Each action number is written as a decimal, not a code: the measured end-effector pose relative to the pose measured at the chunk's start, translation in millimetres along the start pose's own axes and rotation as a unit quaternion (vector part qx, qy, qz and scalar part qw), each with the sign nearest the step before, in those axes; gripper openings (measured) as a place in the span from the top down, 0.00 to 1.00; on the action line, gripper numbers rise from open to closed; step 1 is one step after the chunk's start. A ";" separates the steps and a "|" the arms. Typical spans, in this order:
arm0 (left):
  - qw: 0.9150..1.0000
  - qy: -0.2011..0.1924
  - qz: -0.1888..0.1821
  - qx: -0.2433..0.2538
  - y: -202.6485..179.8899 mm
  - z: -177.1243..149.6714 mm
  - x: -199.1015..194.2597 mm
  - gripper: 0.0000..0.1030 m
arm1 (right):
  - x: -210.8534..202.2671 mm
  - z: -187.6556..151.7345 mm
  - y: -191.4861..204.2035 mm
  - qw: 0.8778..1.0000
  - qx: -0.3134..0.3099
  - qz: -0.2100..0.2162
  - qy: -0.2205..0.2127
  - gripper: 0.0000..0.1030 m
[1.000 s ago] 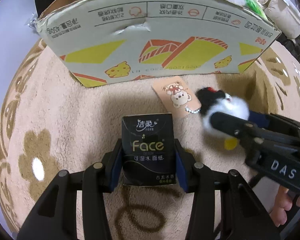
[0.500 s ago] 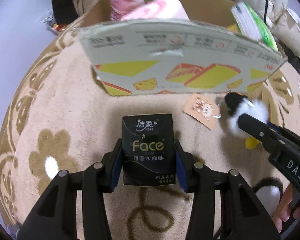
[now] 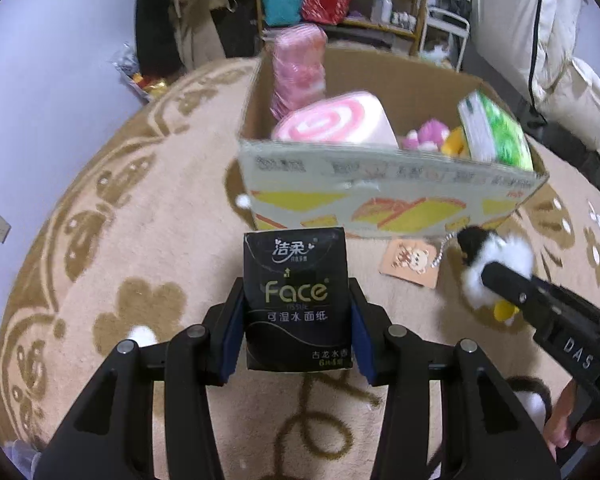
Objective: Organize soft objects
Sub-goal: 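Lift and carry the Face packet and penguin plush over the box with both tools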
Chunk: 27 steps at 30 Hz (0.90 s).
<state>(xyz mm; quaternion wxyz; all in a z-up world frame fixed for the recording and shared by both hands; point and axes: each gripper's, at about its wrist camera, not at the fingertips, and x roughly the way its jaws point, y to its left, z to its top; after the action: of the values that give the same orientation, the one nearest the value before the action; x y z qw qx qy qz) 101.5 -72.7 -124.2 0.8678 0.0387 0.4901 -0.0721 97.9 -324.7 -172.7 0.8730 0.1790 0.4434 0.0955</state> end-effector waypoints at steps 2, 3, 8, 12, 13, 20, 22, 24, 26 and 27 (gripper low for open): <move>1.000 -0.012 0.006 -0.004 12.9 4.1 -3.8 0.57 | -1.8 -0.7 5.9 1.000 -0.004 0.003 -0.006 0.76; 1.000 -0.020 0.009 -0.004 12.9 4.4 -9.9 0.57 | -4.9 -0.7 9.7 1.000 -0.008 0.002 -0.012 0.76; 0.998 -0.063 0.020 -0.017 23.1 11.1 -29.6 0.57 | -27.6 2.2 20.4 0.999 -0.027 0.003 -0.045 0.76; 0.994 -0.106 0.038 -0.008 30.1 16.5 -36.4 0.57 | -46.3 7.0 30.4 0.996 -0.039 0.011 -0.073 0.76; 0.992 -0.116 0.041 -0.002 29.1 18.2 -40.0 0.57 | -50.1 8.1 32.4 0.996 -0.041 0.013 -0.078 0.76; 0.982 -0.176 0.051 0.032 17.3 29.1 -63.4 0.57 | -80.8 25.8 52.2 0.989 -0.066 0.021 -0.133 0.76; 0.980 -0.185 0.054 0.042 12.4 31.2 -65.4 0.57 | -85.9 33.8 56.5 0.987 -0.071 0.025 -0.143 0.76; 0.980 -0.191 0.045 0.046 8.9 36.6 -67.5 0.57 | -89.7 43.3 60.1 0.985 -0.079 0.026 -0.151 0.76; 0.978 -0.198 0.041 0.048 6.0 43.0 -68.4 0.57 | -93.3 52.2 63.4 0.983 -0.087 0.023 -0.161 0.76; 0.977 -0.204 0.040 0.050 4.6 46.8 -68.6 0.57 | -95.4 56.4 64.3 0.982 -0.088 0.024 -0.165 0.76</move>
<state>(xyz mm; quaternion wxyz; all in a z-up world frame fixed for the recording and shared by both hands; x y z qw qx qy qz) 106.8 -68.7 -41.3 0.9485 0.0862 0.2970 -0.0686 86.9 -309.6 -46.0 0.9440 0.1254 0.2787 0.1246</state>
